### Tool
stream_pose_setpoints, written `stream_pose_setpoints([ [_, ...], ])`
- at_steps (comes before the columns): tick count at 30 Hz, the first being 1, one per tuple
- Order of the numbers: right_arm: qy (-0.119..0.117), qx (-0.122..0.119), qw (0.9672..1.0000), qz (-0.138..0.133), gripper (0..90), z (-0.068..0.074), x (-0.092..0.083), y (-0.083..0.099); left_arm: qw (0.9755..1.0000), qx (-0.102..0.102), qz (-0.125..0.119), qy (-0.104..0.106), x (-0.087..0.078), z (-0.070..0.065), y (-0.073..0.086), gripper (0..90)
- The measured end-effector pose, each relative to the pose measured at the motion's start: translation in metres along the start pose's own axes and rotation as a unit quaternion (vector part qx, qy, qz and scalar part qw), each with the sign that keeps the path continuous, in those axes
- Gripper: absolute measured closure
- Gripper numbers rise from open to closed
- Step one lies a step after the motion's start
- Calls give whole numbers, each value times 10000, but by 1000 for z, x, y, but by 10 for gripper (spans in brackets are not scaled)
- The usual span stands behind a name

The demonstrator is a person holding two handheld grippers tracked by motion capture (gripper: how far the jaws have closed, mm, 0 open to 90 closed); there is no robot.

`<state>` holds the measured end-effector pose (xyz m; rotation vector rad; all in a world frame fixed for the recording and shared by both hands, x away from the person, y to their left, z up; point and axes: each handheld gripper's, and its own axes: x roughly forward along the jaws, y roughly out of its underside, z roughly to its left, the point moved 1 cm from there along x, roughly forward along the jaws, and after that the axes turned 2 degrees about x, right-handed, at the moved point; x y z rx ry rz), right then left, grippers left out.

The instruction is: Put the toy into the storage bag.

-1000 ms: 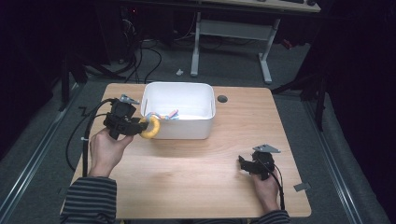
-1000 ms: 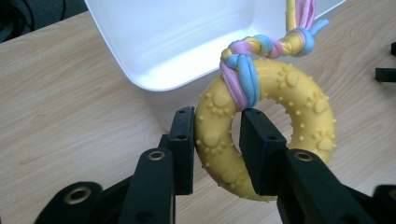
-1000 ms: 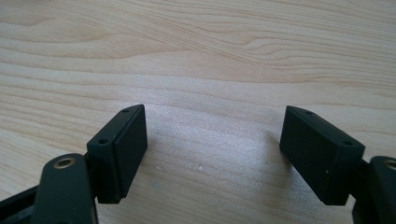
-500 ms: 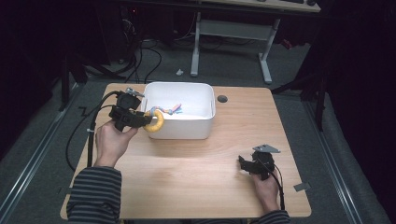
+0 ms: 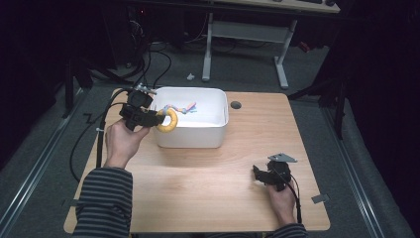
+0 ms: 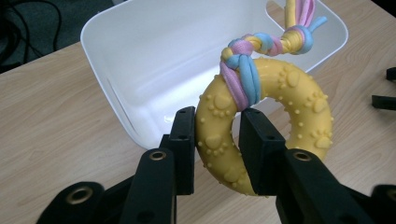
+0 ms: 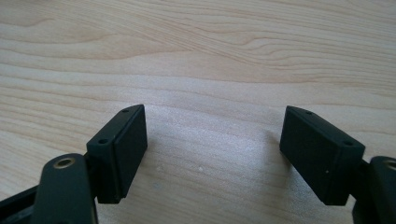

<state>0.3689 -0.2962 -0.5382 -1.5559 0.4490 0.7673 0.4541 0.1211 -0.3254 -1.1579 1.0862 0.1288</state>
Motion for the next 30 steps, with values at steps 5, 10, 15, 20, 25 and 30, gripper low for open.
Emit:
stream_pose_setpoints([
  [5, 9, 10, 10000, 0, 233, 0, 0, 0, 10000, -14, -29, 43, 9, 0, -11, 674],
  [10, 8, 9, 10000, 7, 233, 0, 0, 0, 9999, 61, 79, 21, 22, -6, -20, 674],
  [15, -8, -11, 10000, 3, 234, 0, 0, 0, 10000, -23, 78, 23, 32, -6, -26, 674],
  [20, -16, -19, 10000, -5, 234, 0, 0, 0, 9998, -67, 162, -17, 43, -5, -29, 675],
  [25, -19, -22, 10000, -5, 234, 0, 0, 0, 9996, -132, 257, -50, 56, -4, -31, 674],
  [30, -22, -32, 10000, -6, 234, 0, 0, 0, 9991, -206, 356, -54, 67, -4, -32, 674],
])
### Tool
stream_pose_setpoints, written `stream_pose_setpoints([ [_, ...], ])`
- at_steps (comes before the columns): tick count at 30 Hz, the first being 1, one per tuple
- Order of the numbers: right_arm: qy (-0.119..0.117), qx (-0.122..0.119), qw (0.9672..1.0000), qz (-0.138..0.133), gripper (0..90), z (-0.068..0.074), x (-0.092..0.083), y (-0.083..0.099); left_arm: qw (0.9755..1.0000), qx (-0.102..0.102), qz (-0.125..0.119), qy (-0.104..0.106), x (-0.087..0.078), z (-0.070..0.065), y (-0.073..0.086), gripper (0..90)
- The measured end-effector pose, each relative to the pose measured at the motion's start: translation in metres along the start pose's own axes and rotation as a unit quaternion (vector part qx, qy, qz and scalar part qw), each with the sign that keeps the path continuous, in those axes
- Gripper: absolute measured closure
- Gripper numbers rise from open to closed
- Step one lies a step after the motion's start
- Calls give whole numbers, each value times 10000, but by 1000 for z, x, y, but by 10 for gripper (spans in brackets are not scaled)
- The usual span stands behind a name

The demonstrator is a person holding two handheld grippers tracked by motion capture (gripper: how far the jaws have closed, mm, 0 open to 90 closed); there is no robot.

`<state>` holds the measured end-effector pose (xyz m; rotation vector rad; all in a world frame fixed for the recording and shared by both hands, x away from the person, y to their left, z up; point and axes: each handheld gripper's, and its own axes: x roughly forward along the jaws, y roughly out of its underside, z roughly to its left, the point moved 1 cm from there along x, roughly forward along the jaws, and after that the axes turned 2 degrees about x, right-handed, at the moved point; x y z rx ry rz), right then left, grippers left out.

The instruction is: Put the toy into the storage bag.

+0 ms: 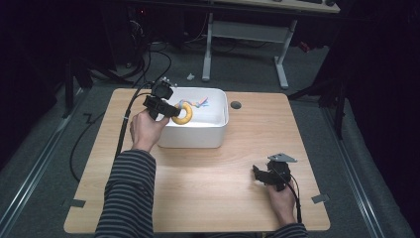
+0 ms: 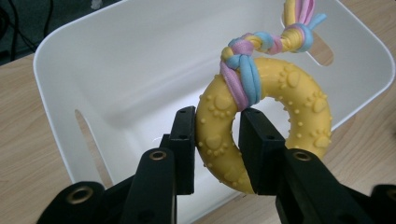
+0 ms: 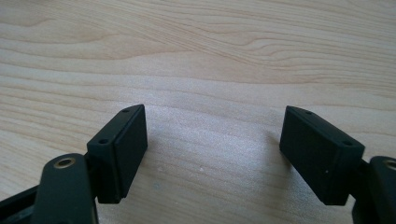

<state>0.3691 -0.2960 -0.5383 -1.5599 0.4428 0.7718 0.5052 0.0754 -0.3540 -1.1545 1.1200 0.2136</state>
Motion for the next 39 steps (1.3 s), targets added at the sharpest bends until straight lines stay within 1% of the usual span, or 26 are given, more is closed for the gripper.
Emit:
stream_pose_setpoints([
  [2, 0, 3, 10000, 3, 233, 0, 0, 0, 10000, 4, 52, 7, 4, 0, 0, 674],
  [3, -1, 6, 10000, 5, 233, 0, 0, 0, 10000, 40, 80, -18, 6, 0, 0, 674],
  [10, -8, 6, 10000, 7, 233, 0, 0, 0, 9999, -25, 169, -6, 16, 0, -1, 674],
  [15, -9, -1, 10000, 1, 233, 0, 0, 0, 9997, -48, 245, -50, 22, 0, -2, 674],
  [17, -11, -2, 10000, 1, 233, 0, 0, 0, 9996, -56, 272, -51, 24, -1, -2, 674],
  [20, -6, -3, 10000, 0, 233, 0, 0, 0, 9994, -24, 327, -98, 27, -1, -1, 674],
  [25, -10, -4, 10000, 0, 233, 0, 0, 0, 9991, 19, 417, -105, 32, -3, -1, 674],
  [30, -19, -7, 10000, 7, 233, 0, 0, 0, 9988, -2, 480, -70, 35, -4, 0, 673],
  [39, -22, -6, 10000, 19, 233, 1, -1, 1, 9983, -1, 578, -85, 39, -4, 0, 672],
])
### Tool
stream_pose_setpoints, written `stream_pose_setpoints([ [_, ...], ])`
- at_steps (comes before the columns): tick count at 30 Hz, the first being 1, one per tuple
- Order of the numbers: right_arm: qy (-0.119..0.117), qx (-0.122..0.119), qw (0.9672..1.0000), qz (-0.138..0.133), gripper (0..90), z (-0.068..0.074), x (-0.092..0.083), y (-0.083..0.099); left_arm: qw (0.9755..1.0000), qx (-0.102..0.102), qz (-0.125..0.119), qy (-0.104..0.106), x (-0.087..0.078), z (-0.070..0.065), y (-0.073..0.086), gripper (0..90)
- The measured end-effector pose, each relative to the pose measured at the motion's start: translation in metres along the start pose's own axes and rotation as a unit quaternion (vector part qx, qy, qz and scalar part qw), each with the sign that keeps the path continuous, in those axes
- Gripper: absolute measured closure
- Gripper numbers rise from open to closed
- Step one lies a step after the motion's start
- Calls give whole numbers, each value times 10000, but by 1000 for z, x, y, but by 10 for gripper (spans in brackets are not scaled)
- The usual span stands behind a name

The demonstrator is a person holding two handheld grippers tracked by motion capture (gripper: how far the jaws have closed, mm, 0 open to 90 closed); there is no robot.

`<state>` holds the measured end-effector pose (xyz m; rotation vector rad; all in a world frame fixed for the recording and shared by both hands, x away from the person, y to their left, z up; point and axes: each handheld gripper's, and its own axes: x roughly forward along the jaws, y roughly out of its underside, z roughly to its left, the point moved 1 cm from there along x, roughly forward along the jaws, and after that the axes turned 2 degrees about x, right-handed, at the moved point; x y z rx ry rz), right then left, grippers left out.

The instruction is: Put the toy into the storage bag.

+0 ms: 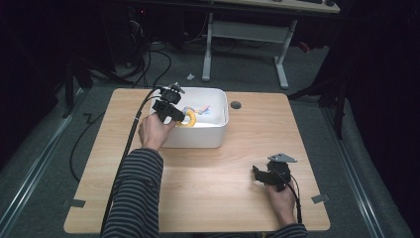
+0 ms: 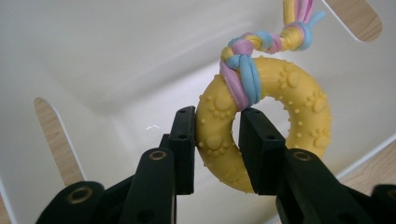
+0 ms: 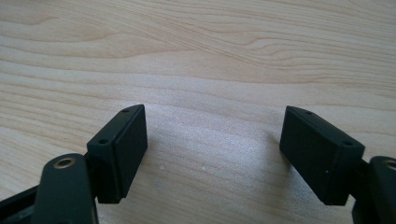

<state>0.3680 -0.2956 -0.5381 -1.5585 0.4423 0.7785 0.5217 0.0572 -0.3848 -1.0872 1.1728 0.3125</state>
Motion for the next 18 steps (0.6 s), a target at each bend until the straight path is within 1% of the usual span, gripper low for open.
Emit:
stream_pose_setpoints([
  [6, -1, -11, 10000, -3, 233, 0, 0, 0, 10000, 10, 36, 5, 3, 0, 0, 671],
  [12, -4, -17, 10000, -3, 233, 0, 0, 0, 9998, -101, -22, 150, 3, 4, 5, 659],
  [13, -4, -17, 10000, -3, 233, 0, 0, 0, 9996, -148, -66, 223, 3, 5, 6, 646],
  [14, -5, -27, 10000, -5, 233, 0, 0, 0, 9993, -210, -61, 306, 2, 6, 6, 597],
  [16, -4, -8, 10000, 0, 233, 0, 0, 0, 9994, -193, -102, 251, 0, 6, 7, 512],
  [18, -6, -17, 10000, -2, 231, 0, 0, 0, 9991, -190, -242, 288, -6, 5, 8, 468],
])
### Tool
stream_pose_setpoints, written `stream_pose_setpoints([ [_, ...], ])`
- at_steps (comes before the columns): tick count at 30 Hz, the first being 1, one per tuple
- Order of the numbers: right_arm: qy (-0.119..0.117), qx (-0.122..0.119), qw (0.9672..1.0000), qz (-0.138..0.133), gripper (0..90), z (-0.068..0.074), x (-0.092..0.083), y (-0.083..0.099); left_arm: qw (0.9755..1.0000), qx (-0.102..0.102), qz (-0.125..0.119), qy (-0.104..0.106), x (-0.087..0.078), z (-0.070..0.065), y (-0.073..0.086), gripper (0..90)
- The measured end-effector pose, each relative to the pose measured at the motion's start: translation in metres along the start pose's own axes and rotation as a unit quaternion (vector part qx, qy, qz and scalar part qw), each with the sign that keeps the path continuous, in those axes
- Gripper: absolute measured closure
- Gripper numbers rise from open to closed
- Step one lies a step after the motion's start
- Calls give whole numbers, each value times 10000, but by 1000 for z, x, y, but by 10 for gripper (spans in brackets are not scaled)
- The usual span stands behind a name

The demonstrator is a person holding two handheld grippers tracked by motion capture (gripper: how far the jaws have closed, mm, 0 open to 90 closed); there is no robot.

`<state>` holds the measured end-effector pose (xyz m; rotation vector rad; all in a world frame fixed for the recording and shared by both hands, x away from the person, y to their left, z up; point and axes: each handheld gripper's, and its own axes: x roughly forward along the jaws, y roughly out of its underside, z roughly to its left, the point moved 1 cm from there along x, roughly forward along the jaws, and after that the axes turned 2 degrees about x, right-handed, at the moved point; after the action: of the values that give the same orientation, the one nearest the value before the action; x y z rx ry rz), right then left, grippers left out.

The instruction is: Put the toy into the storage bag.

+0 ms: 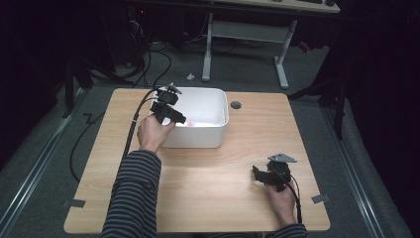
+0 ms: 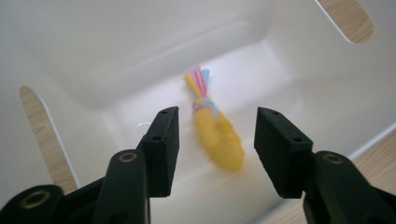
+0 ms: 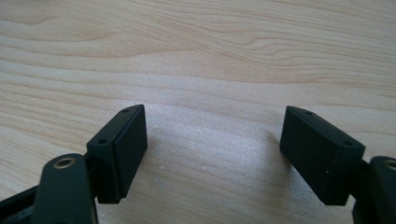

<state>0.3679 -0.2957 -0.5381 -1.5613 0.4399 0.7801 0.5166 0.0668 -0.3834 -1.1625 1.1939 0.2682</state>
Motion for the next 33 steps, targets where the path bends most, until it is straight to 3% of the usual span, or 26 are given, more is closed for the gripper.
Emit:
stream_pose_setpoints([
  [5, -2, 9, 10000, 6, 231, 0, 0, 0, 9994, 65, -331, 79, -18, -3, 1, 387],
  [15, -17, 3, 10000, -7, 231, 0, 0, 0, 9970, 70, -767, -122, -48, 3, 19, 361],
  [24, -23, -5, 10000, -7, 231, 0, 0, 0, 9947, 112, -980, -276, -72, 6, 31, 357],
  [33, -69, -68, 10000, -9, 232, 0, 0, 0, 9923, 10, -1165, -424, -94, 18, 57, 352],
])
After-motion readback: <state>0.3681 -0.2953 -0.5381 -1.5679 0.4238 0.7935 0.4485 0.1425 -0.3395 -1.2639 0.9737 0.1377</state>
